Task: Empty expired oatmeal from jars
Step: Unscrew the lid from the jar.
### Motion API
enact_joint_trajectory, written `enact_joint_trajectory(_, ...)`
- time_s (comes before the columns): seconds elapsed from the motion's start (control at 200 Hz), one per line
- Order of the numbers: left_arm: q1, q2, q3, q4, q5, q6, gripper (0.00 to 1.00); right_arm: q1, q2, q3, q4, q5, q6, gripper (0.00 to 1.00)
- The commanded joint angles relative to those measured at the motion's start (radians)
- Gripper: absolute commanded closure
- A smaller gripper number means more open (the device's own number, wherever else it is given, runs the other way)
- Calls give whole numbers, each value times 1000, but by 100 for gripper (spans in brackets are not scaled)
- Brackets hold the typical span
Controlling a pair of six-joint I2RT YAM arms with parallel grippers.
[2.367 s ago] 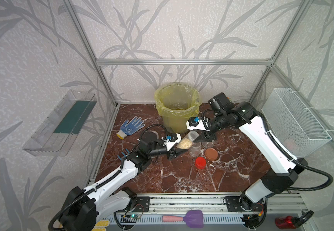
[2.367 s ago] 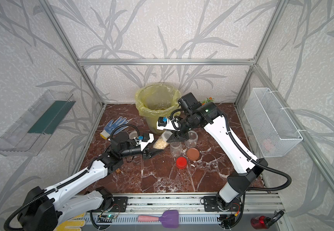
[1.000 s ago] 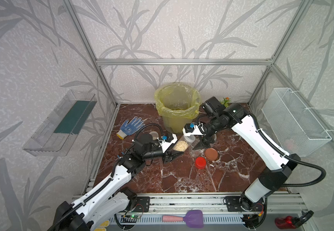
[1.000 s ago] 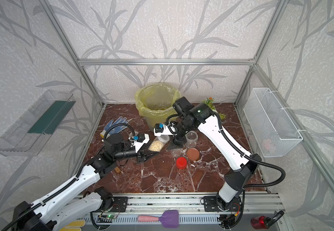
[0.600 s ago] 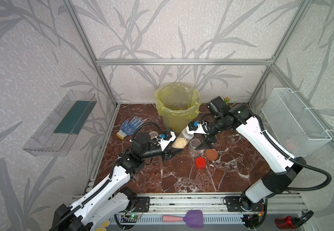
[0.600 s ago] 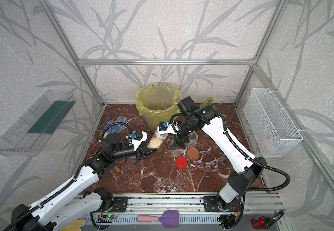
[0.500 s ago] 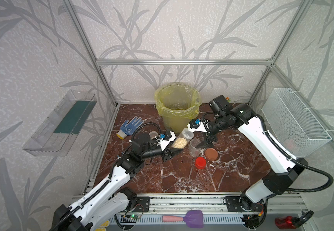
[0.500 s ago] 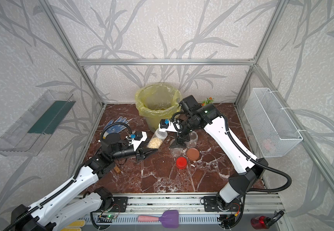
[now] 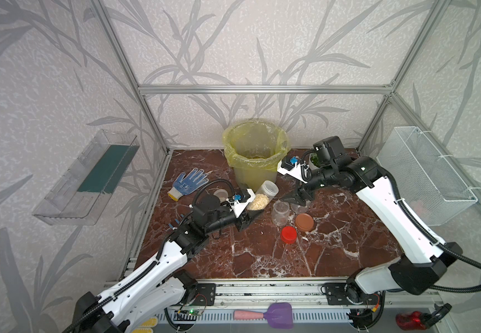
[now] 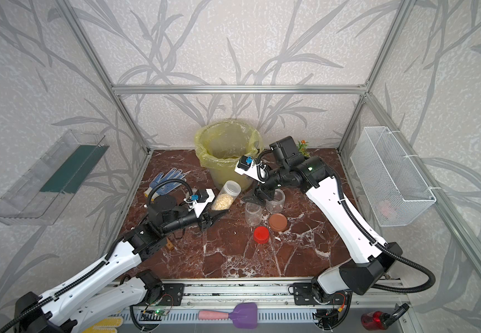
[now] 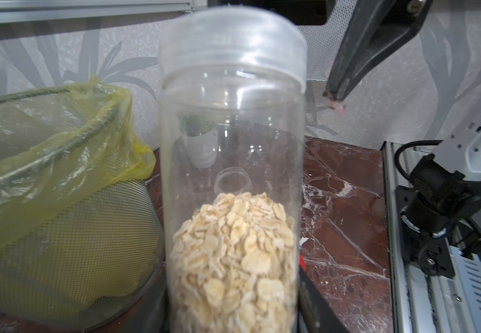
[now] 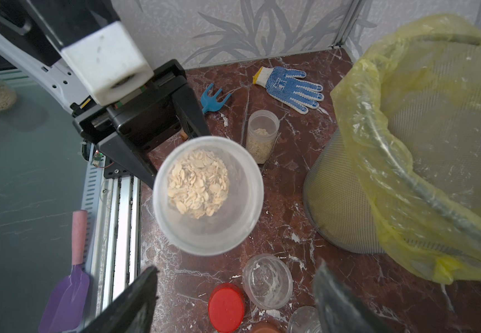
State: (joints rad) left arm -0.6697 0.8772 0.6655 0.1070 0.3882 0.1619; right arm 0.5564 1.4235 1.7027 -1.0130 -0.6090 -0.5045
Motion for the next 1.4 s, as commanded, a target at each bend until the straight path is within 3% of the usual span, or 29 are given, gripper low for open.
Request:
enact_joint_trajectory(0.0,-18,-27,5,72,-167,38,100,-7,-81,-25,67,14,251,23)
enact_joint_trajectory(0.135,-35,-12,19,76,-248,29,100,-9,-106,15,74,31,487,40)
enact_joint_trajectory(0.32,-148,8,-18,116,-424,60,100,-9,-120,2,64,210,885,41)
enact_joint_trajectory(0.51,-204,58,-14,124,-558,79,100,24,-157,-122,144,219,1232,39)
enact_joint_trajectory(0.78,-250,25,-92,264,-718,113,100,97,-135,-78,115,323,1299,32)
enact_joint_trajectory(0.88,-254,39,-114,336,-759,155,100,116,-121,-83,145,332,1316,23)
enact_joint_trajectory(1.395,-257,60,-147,433,-729,165,100,232,66,94,160,360,1332,20)
